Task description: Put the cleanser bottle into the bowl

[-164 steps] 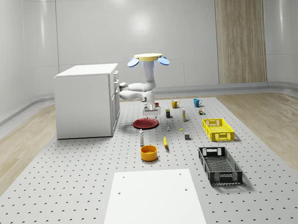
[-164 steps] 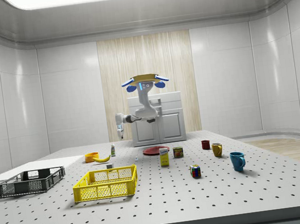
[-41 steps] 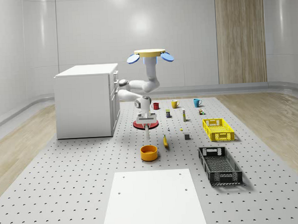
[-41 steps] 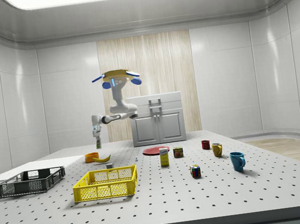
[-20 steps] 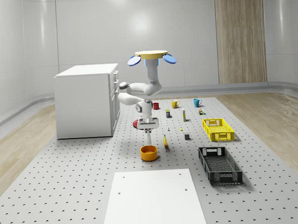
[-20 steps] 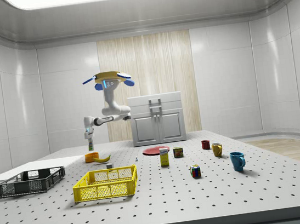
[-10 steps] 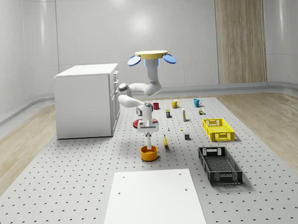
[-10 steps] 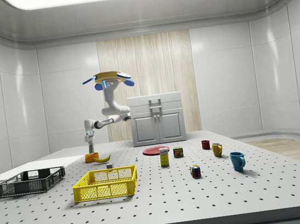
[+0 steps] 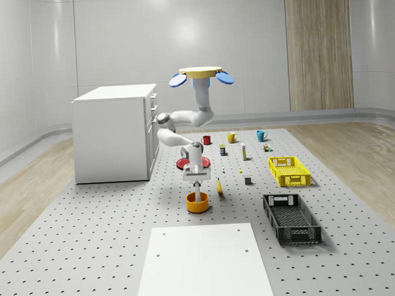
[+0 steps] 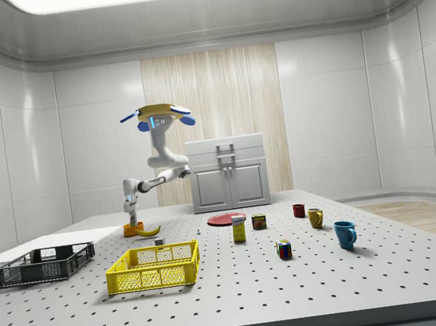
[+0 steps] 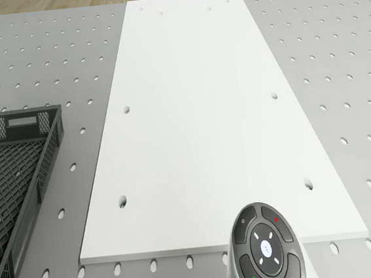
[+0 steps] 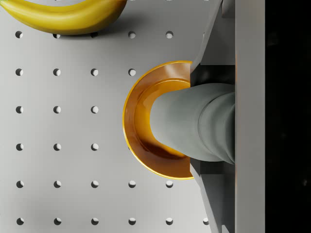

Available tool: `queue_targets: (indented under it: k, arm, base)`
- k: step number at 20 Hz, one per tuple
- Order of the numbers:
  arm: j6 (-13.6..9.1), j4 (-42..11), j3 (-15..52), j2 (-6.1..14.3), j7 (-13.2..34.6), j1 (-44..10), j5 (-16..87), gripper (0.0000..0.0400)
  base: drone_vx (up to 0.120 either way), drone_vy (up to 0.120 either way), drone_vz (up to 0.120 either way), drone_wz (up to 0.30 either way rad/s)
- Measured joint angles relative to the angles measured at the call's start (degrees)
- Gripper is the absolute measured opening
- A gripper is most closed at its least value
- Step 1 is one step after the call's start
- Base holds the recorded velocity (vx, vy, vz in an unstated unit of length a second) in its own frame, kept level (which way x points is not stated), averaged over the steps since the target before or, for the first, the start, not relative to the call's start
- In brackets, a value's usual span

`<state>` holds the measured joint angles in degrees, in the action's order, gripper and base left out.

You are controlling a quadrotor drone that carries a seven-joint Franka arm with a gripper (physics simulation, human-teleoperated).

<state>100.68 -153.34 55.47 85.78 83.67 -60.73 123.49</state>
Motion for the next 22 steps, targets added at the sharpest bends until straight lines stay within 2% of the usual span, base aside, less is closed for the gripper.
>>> queue_targets:
  k: [6,9,12,16,22]
  arm:
    - [1.03,2.16,-2.8,-1.37,-0.25,-0.7,2.82,0.0159]
    - [1.23,2.66,-3.39,-1.97,-0.73,-0.77,3.47,0.0277]
    - [1.05,2.31,-3.07,-2.01,-0.58,-0.4,3.04,0.0341]
    - [-0.14,1.07,-1.68,-1.77,-0.76,0.39,1.77,0.0378]
    - [-1.11,0.17,-0.62,-1.74,-0.93,1.02,0.86,0.0395]
  base:
    - [0.0,0.0,0.0,0.0]
    - [0.0,0.0,0.0,0.0]
    - [0.0,0.0,0.0,0.0]
    - [0.0,0.0,0.0,0.0]
    - [0.0,0.0,0.0,0.0]
